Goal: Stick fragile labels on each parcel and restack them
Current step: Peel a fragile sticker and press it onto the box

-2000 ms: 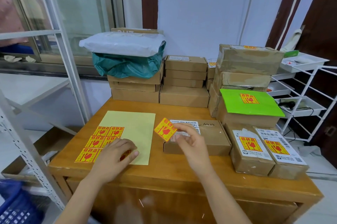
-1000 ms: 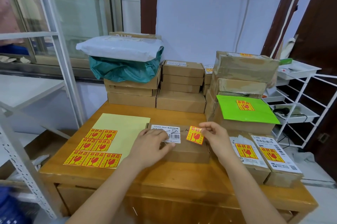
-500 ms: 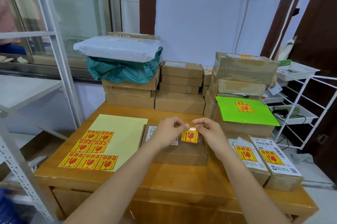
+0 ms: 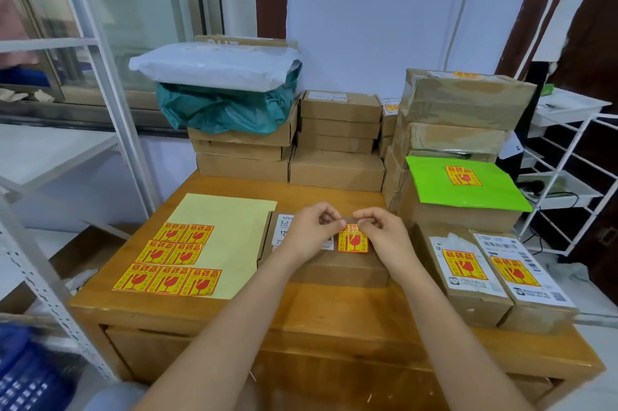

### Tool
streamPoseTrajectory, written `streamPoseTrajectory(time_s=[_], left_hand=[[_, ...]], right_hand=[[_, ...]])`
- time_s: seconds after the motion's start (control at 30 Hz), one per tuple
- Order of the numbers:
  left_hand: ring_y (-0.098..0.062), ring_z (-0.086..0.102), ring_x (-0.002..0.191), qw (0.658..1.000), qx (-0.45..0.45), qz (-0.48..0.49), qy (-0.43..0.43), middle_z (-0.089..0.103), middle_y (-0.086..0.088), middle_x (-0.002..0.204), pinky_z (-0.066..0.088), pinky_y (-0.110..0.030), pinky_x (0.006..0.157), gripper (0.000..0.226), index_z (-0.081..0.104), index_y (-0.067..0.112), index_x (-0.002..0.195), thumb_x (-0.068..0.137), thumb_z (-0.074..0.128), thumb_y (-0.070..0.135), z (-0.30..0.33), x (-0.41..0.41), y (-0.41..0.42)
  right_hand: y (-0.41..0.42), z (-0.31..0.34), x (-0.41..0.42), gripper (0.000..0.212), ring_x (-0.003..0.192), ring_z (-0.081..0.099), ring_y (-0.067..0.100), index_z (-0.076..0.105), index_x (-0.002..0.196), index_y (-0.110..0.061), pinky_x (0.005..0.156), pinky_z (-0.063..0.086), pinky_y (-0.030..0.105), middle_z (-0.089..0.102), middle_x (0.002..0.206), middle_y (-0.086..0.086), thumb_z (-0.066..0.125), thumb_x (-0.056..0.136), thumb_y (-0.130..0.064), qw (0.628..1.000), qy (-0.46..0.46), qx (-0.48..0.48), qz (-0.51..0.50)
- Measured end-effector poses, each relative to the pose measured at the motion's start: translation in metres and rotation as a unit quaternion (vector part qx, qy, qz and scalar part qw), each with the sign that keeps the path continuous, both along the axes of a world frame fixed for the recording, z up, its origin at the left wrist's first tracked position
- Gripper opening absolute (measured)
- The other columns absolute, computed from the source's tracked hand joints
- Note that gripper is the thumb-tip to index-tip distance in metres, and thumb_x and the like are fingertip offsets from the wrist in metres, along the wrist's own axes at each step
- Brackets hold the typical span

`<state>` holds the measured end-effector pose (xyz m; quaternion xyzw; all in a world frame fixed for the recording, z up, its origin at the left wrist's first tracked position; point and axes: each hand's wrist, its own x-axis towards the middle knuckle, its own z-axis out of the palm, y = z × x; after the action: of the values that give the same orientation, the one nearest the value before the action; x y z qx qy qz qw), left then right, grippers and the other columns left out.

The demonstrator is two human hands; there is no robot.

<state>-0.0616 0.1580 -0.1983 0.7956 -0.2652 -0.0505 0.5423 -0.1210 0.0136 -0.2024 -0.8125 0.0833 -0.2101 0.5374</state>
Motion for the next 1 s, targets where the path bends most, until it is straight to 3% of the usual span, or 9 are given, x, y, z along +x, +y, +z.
streamPoseTrajectory(time_s=[0.23, 0.47, 0.63, 0.87, 1.0], left_hand=[[-0.006, 0.053, 0.075, 0.999, 0.038, 0.005, -0.033, 0.058, 0.007, 0.080, 0.045, -0.022, 0.072, 0.008, 0.063, 0.015, 0.090, 0.086, 0.067, 0.021, -0.003, 0.001, -0.003], [-0.003, 0.052, 0.073, 0.998, 0.037, -0.001, -0.043, 0.057, 0.010, 0.077, 0.044, -0.020, 0.070, 0.001, 0.064, 0.015, 0.088, 0.089, 0.064, 0.016, -0.004, 0.002, -0.002], [-0.002, 0.051, 0.071, 0.997, 0.046, -0.003, -0.058, 0.057, 0.012, 0.074, 0.042, -0.018, 0.067, 0.003, 0.065, 0.014, 0.086, 0.089, 0.063, 0.014, -0.005, 0.001, -0.003], [0.000, 0.050, 0.070, 0.997, 0.045, -0.005, -0.058, 0.056, 0.013, 0.075, 0.040, -0.016, 0.065, 0.006, 0.064, 0.015, 0.084, 0.089, 0.062, 0.014, -0.006, 0.001, -0.003], [-0.001, 0.051, 0.073, 0.996, 0.053, -0.001, -0.068, 0.059, 0.009, 0.078, 0.043, -0.018, 0.067, 0.006, 0.065, 0.012, 0.087, 0.090, 0.062, 0.016, -0.007, 0.001, -0.004]], right_hand=[[-0.004, -0.008, -0.005, 0.020, 0.080, 0.056, 0.005, 0.065, 0.098, -0.020, 0.065, 0.043, 0.008, 0.063, 0.088, -0.006, 0.054, 0.092, -0.005, 0.999, -0.034, 0.039, 0.005], [0.000, -0.024, -0.010, 0.018, 0.073, 0.054, -0.010, 0.065, 0.098, -0.015, 0.069, 0.043, 0.007, 0.061, 0.086, -0.007, 0.055, 0.092, -0.002, 0.995, -0.099, 0.024, -0.016], [-0.001, -0.029, -0.008, 0.020, 0.071, 0.053, -0.006, 0.065, 0.096, -0.015, 0.068, 0.041, 0.008, 0.061, 0.083, -0.007, 0.056, 0.091, 0.001, 0.991, -0.125, 0.034, -0.024], [0.000, -0.032, -0.012, 0.020, 0.088, 0.047, -0.015, 0.067, 0.100, -0.017, 0.074, 0.035, 0.000, 0.059, 0.099, 0.013, 0.060, 0.089, -0.003, 0.992, -0.112, 0.012, -0.057], [-0.001, -0.032, -0.012, 0.022, 0.092, 0.051, -0.005, 0.066, 0.101, -0.022, 0.077, 0.041, 0.006, 0.059, 0.106, 0.015, 0.058, 0.090, -0.004, 0.994, -0.096, 0.030, -0.051]])
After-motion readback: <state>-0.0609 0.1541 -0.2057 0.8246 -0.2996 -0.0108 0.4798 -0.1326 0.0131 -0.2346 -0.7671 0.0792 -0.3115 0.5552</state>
